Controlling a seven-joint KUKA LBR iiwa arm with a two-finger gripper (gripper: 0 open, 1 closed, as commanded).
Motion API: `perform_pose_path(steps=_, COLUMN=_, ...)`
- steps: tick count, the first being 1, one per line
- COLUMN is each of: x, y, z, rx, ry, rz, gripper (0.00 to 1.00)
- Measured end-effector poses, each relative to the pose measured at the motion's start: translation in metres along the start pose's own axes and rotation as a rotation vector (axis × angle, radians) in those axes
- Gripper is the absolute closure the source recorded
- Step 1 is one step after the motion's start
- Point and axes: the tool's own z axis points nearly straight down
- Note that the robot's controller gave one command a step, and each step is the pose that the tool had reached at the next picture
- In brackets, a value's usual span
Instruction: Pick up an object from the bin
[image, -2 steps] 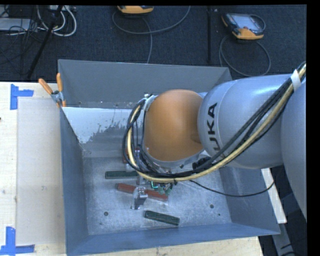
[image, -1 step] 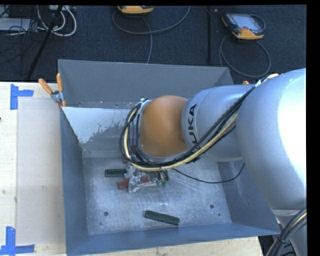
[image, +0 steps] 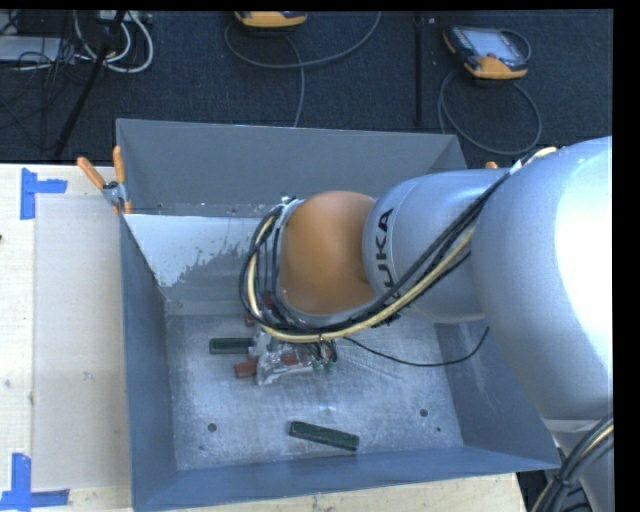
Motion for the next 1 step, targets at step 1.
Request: perform_pose_path(steps=1, x=-0.0232, y=-0.0102, z=-0.1768, rx=0.004, ry=-0.005, rz=-0.019, gripper=1.0)
